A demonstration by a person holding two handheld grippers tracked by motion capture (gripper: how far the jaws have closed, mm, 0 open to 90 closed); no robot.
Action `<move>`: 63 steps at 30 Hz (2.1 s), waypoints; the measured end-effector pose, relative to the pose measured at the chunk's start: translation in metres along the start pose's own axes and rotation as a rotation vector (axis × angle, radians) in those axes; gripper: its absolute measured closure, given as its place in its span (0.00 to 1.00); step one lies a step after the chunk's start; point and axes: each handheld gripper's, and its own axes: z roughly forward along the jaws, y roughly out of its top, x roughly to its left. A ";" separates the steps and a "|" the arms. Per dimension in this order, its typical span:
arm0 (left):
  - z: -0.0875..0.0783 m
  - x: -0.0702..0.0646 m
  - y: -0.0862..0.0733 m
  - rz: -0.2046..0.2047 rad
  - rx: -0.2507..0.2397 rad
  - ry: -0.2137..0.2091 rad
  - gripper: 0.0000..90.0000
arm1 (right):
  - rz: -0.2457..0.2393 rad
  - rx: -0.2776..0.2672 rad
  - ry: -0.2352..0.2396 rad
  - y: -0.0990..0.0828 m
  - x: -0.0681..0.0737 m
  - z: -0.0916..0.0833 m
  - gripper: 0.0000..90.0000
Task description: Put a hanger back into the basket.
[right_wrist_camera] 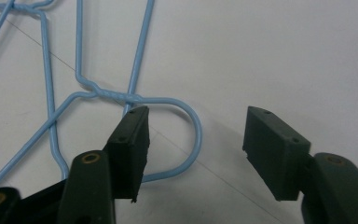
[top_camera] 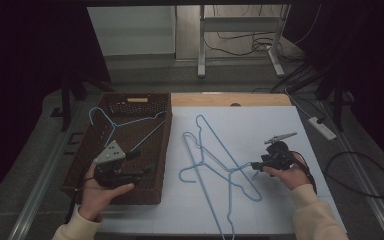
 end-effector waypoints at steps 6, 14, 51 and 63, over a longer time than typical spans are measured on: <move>0.000 0.000 0.000 0.002 0.001 0.000 0.35 | 0.011 0.054 0.039 0.006 -0.003 0.005 0.59; 0.000 0.000 0.000 0.006 0.003 0.001 0.35 | -0.015 0.134 0.048 0.017 -0.003 0.015 0.69; 0.000 0.000 0.000 0.004 0.001 0.006 0.35 | 0.080 0.200 0.125 0.013 -0.010 0.005 0.97; -0.002 -0.005 0.002 0.009 -0.010 -0.005 0.35 | 0.176 0.163 0.204 0.010 -0.011 -0.013 0.97</move>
